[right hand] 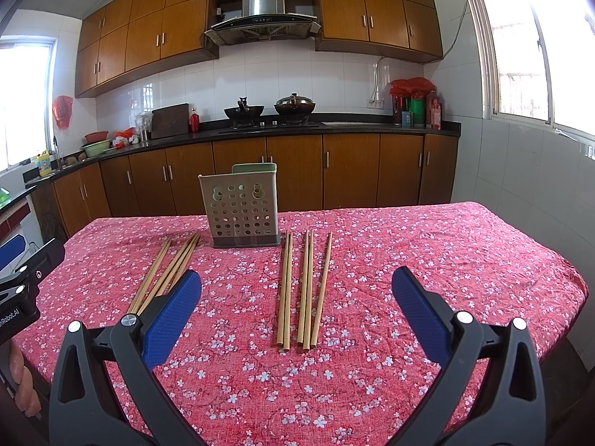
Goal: Organize utensils
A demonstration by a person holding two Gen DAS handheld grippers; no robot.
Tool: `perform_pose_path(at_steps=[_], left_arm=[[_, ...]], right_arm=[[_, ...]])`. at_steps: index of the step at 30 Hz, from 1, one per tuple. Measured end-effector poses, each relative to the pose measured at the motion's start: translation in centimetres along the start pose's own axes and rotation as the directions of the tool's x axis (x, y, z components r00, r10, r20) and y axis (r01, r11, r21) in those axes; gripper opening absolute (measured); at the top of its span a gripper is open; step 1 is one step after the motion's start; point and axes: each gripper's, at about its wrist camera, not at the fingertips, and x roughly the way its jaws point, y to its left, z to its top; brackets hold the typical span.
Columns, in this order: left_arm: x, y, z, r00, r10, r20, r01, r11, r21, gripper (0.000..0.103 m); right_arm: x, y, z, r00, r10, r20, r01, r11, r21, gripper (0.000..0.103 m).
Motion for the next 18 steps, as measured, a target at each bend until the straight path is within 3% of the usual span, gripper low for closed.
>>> perform_pose_path(at_steps=[11, 14, 18], left_arm=[[0.5, -0.1, 0.0, 1.000, -0.008, -0.010, 0.008, 1.000, -0.011, 0.099], [2.4, -0.2, -0.3, 0.998, 0.008, -0.057, -0.009, 1.000, -0.022, 0.099], [5.1, 1.2, -1.4, 0.985, 0.055, -0.164, -0.061, 0.998, -0.030, 0.099]], right_arm=[[0.2, 0.0, -0.1, 1.000, -0.003, -0.009, 0.003, 1.000, 0.001, 0.101], [1.0, -0.4, -0.2, 0.999, 0.002, -0.035, -0.001, 1.000, 0.016, 0.101], [3.5, -2.1, -0.3, 0.990, -0.016, -0.140, 0.026, 0.997, 0.073, 0.101]])
